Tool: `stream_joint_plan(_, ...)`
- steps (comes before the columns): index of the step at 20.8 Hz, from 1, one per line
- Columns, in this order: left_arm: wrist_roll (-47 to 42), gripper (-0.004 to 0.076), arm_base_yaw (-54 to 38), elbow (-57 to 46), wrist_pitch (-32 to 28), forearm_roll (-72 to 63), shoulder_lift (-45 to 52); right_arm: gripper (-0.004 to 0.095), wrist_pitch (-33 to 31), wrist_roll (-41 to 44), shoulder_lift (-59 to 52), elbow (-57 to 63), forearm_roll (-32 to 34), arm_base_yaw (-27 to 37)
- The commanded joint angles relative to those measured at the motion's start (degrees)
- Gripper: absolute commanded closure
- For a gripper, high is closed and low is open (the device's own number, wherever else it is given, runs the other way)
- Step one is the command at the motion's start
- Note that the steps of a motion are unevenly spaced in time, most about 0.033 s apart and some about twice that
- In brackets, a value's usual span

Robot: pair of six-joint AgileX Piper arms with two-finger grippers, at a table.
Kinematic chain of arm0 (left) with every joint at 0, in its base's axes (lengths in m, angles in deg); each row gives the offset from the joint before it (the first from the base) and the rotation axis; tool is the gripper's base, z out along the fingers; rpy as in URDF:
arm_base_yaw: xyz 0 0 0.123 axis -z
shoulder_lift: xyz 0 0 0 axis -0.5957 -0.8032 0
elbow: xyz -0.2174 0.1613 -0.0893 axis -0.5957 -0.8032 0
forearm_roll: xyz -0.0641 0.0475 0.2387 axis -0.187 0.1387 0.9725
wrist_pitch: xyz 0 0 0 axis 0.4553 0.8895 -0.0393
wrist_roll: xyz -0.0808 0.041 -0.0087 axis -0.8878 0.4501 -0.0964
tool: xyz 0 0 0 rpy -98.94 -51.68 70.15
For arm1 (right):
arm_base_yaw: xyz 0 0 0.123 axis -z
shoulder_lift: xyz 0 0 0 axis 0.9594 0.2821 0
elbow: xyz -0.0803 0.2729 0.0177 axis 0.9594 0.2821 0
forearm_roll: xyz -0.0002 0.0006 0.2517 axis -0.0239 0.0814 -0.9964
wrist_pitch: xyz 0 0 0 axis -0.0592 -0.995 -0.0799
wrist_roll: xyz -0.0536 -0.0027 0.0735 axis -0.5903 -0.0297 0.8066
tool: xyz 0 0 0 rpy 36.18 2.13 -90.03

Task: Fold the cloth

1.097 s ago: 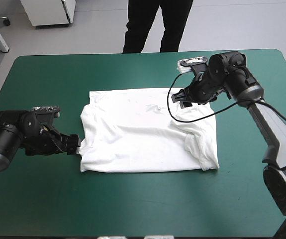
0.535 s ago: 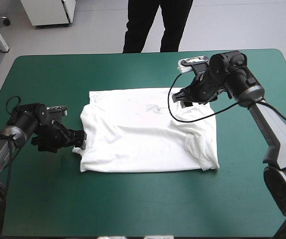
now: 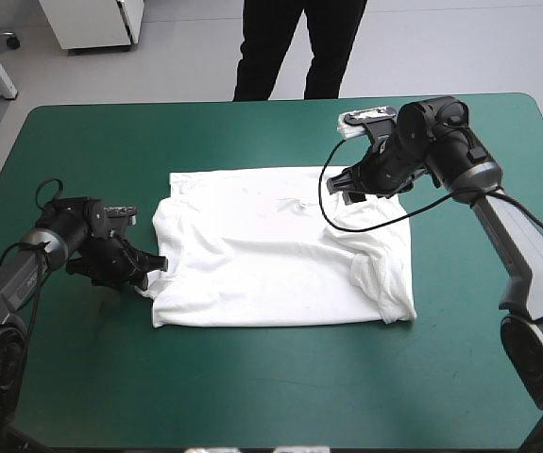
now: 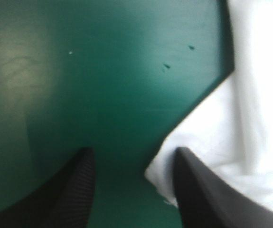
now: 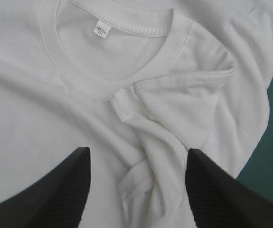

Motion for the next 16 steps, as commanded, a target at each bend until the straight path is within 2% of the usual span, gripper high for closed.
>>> stream_joint_plan(1,0.38,0.0523,3.29,-0.59,-0.98,-5.59,0.39,0.0355,-0.39,0.0,-3.24,-1.75,-0.03,0.21)
stream_joint_plan(3,0.38,0.0657,6.66,-2.22,-1.1,-5.4,-0.62,0.0355,-0.39,0.0,-3.24,-1.75,-0.03,0.21)
stream_joint_plan(5,0.38,0.0732,8.18,-2.39,-1.79,-5.01,-0.75,0.0355,-0.39,0.43,-3.24,-1.75,-0.14,0.21)
stream_joint_plan(10,-2.27,0.0733,8.1,-1.71,-1.43,-1.25,0.05,0.0355,-0.39,0.43,-3.45,-1.75,-0.14,0.21)
stream_joint_plan(16,-5.89,0.0733,8.1,5.15,-0.46,4.85,4.87,0.0355,-0.39,0.43,-4.45,-1.75,0.1,0.21)
